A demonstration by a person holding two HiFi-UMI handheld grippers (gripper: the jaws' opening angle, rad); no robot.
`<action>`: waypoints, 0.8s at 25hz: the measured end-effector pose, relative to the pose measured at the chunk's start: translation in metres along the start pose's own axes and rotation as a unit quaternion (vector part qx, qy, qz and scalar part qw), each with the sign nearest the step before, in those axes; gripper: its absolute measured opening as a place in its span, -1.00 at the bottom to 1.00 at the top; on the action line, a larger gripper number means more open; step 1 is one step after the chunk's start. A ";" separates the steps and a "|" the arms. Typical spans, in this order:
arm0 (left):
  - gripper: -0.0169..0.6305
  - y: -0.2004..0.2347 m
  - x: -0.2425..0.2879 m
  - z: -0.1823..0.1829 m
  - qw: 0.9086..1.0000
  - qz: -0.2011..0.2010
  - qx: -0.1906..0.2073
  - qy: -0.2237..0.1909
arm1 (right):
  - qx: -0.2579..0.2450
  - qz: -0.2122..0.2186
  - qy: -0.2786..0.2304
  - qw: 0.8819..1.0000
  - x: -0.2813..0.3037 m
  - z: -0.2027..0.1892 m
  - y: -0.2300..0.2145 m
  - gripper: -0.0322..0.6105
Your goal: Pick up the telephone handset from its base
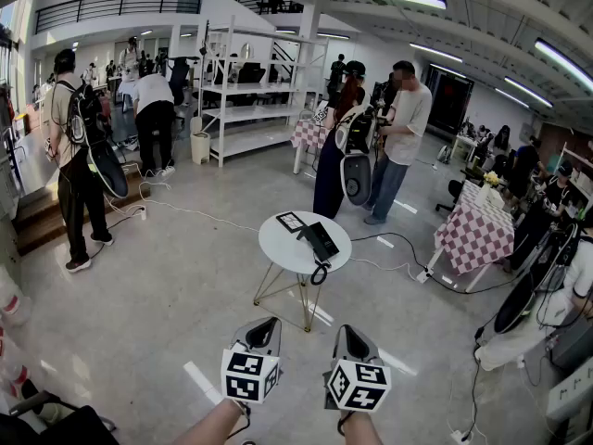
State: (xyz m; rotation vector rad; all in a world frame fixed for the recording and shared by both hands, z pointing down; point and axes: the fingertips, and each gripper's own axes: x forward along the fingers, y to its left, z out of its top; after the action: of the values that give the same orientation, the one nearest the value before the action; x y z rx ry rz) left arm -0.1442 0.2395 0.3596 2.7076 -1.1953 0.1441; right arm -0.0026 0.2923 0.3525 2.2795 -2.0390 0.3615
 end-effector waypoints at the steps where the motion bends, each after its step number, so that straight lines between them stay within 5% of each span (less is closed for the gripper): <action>1: -0.90 0.001 0.000 0.001 1.000 0.000 0.001 0.000 | -0.001 0.000 0.000 1.000 0.001 0.001 0.001 -0.82; 20: -0.90 0.041 -0.004 0.010 1.000 -0.018 0.005 0.000 | 0.012 -0.005 0.008 1.000 0.022 0.004 0.036 -0.82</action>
State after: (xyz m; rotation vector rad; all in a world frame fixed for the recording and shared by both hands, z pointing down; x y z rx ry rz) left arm -0.1768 0.2133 0.3546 2.7363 -1.1470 0.1458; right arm -0.0359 0.2658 0.3494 2.2918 -2.0264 0.4047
